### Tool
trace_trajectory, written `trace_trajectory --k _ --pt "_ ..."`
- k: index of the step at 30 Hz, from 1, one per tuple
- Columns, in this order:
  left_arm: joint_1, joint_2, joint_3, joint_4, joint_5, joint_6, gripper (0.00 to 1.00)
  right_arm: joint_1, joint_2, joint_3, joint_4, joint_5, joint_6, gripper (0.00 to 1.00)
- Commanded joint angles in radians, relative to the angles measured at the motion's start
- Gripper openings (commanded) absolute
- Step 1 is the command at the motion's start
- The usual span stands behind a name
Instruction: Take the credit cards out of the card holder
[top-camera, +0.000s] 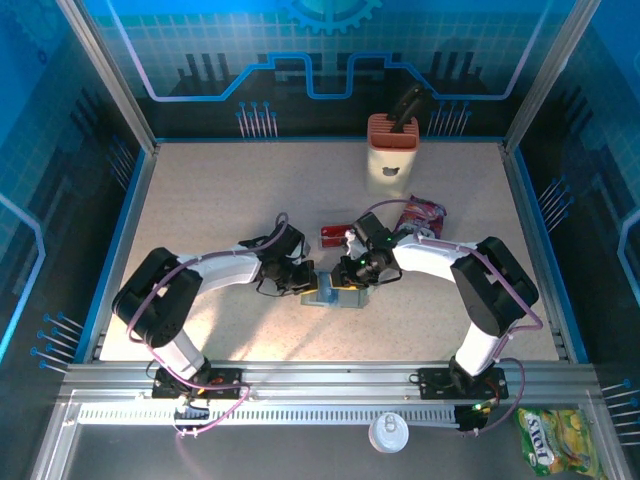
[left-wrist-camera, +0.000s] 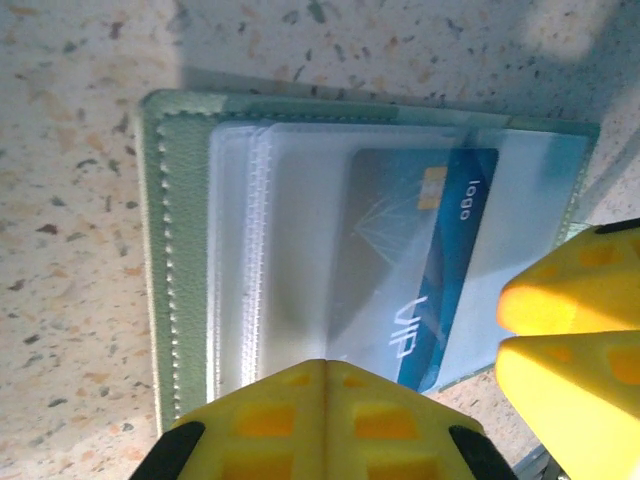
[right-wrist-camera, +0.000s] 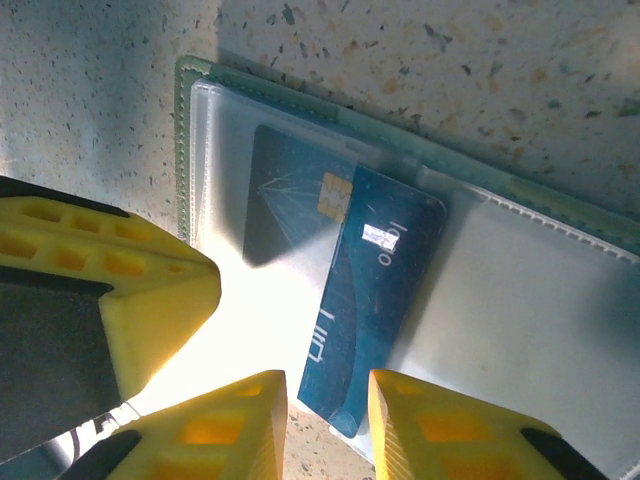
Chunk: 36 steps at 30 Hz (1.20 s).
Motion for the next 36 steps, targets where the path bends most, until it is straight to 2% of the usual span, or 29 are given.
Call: trace_trajectory --k 1,20,36 --pt "0.002 -0.017 0.02 0.008 0.022 0.005 0.02 -0.008 0.01 -0.002 -0.003 -0.019 0.008 0.28" --pt "0.001 0.032 -0.036 0.0 0.015 -0.013 0.02 -0.01 0.045 -0.015 0.01 -0.036 0.012 0.3" --pt "0.002 0.039 -0.054 0.015 0.028 -0.02 0.0 -0.018 0.068 -0.055 0.147 -0.142 0.087 0.28"
